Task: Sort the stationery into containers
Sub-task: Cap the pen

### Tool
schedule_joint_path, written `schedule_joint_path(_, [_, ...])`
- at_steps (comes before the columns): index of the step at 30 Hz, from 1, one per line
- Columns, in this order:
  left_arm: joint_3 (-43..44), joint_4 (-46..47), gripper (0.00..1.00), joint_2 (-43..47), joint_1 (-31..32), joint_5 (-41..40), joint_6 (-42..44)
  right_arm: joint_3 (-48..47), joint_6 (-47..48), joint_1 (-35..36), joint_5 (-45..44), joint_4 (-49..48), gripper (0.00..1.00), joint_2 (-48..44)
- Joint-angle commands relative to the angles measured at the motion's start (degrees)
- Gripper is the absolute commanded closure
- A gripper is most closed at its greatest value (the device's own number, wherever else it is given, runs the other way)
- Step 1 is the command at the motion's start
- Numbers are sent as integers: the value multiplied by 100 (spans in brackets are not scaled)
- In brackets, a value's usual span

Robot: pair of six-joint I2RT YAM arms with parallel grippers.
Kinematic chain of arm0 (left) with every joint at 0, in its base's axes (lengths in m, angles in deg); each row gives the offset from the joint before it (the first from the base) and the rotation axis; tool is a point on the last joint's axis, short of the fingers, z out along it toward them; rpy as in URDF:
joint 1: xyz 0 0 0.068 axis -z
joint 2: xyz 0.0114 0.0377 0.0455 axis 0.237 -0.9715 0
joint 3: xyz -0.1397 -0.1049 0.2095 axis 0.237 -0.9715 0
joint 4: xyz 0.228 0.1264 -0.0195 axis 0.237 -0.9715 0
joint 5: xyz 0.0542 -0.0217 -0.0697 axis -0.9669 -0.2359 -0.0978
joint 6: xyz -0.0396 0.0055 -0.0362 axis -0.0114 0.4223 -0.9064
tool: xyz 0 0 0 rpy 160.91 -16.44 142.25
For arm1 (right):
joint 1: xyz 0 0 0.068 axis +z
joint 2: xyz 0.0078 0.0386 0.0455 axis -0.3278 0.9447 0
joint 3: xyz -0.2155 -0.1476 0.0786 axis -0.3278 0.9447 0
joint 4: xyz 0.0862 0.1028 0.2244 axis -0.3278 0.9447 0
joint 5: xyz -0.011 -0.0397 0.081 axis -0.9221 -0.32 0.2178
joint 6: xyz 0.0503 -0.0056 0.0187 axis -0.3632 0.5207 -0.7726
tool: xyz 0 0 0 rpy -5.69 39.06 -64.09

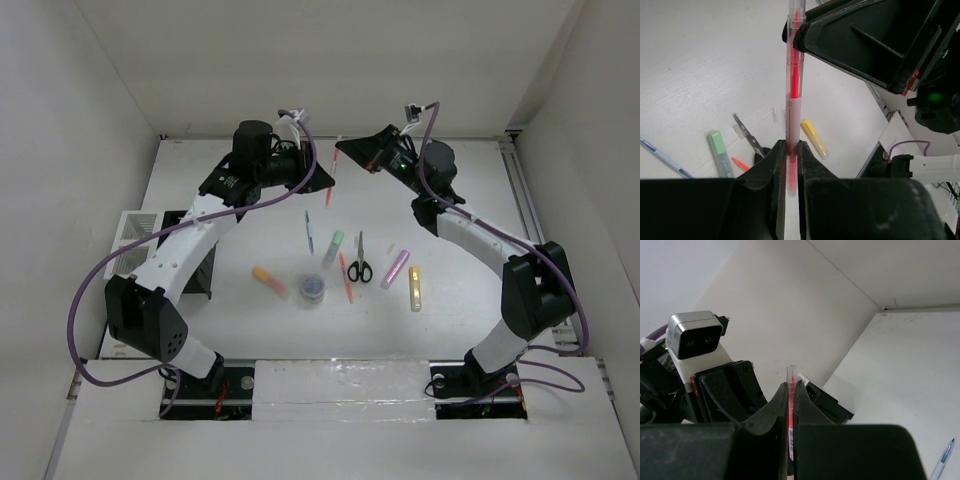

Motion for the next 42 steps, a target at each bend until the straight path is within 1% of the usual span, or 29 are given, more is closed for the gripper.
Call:
schedule_joint_path(1, [366, 775, 100, 217, -84, -792, 456, -190, 90, 155, 1063, 825, 100, 26])
schedule_joint_path(4, [313, 723, 100, 331, -84, -995, 510, -191, 239, 155, 1063, 976, 100, -35])
schedule_joint_path(7, [313, 723, 100, 331, -84, -996, 510, -59, 240, 155, 1063, 1090, 100, -35])
schedule_joint_path(10, [400, 723, 100, 331, -84, -996, 458, -59, 292, 260, 1125, 1091, 100, -35])
schedule_joint_path(13, [532, 723, 100, 331, -84, -943, 458, -181, 363, 313, 1125, 1319, 100, 18])
schedule_joint_path(19, [533, 723, 100, 331, -84, -943, 458, -182, 538, 366, 1125, 1486, 100, 18])
schedule_joint_path(25, [129, 854, 100, 498, -84, -680, 396, -243, 591, 366, 1125, 1434, 98, -44])
schedule_joint_path(30, [-231, 907, 100, 665, -84, -478, 344, -515, 478, 260, 1177, 1433, 100, 8])
schedule_joint_path(33, [-363, 907, 100, 736, -84, -477, 344, -665, 556, 260, 1177, 1757, 100, 79])
schedule_joint_path(36, [-364, 907, 100, 797, -84, -548, 458, -727, 705, 260, 1352, 1829, 100, 79])
schedule_joint_path(37, [-364, 855, 100, 797, -84, -548, 510, -727, 706, 260, 1353, 1829, 97, 79])
schedule_joint_path(41, [-364, 854, 100, 797, -84, -548, 510, -674, 776, 313, 1415, 1768, 79, 27])
schedule_joint_path(42, [-425, 854, 100, 849, -84, -548, 510, -674, 776, 313, 1415, 1767, 78, 26])
